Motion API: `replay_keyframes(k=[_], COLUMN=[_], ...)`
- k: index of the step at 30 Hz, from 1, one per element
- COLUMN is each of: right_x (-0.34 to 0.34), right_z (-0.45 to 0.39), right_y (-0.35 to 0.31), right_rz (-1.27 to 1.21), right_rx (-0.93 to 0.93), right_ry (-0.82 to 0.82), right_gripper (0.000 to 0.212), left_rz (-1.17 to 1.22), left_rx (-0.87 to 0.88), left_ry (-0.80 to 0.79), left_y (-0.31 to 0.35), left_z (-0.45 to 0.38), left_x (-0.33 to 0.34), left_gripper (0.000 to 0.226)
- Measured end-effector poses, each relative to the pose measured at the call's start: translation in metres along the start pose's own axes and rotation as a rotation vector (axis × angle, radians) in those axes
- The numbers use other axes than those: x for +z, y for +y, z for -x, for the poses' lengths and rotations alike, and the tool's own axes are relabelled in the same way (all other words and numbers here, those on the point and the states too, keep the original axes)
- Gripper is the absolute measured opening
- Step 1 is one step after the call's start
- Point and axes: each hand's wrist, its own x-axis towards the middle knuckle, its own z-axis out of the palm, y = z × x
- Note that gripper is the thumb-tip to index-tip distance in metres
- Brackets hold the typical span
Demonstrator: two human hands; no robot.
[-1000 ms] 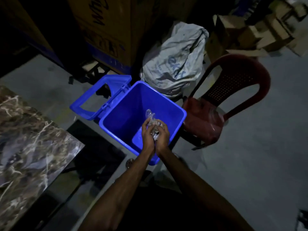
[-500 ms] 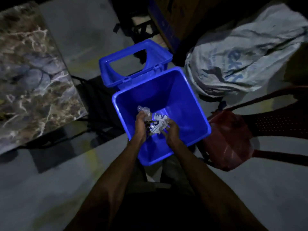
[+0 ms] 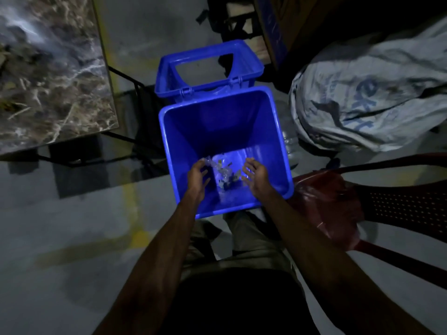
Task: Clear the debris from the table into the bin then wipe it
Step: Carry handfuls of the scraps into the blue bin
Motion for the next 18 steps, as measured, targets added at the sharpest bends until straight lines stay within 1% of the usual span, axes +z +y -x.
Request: replay_keyframes(k=[5,9,11,13,18], right_x=[0.006,0.027,0.042,0.060,0.109], right_z=[0.037,0.071,0.089,0.106,0.157], right_y=[0.007,0.032,0.050,0.072,0.136], right_rz=[0.055,0.057,0.072,0.105,0.250], right_rx=[-0.040,-0.082,-0.094,-0.113,-0.178], right_ry=[-0.043,-0.059,-0.088,-0.137,-0.256], right_gripper=[0.022,0.020,0.020,0.024,0.029], left_rz=[0.035,0.132,0.210,0.274,0.386], left_rx=[0.034,0.080,0.117,0.172,0.270], left_ry=[-0.044,-0.072,-0.085,-0.089,-0.041], left_y=[-0.006,-0.010,-0.012,-0.015,-0.027], left_z=[0.034,0.066,0.085,0.105,0.150], left_x=[-0.013,-0.042,-0.064,-0.092,-0.172], left_gripper=[0.026,0.028,0.028,0.027,0.030])
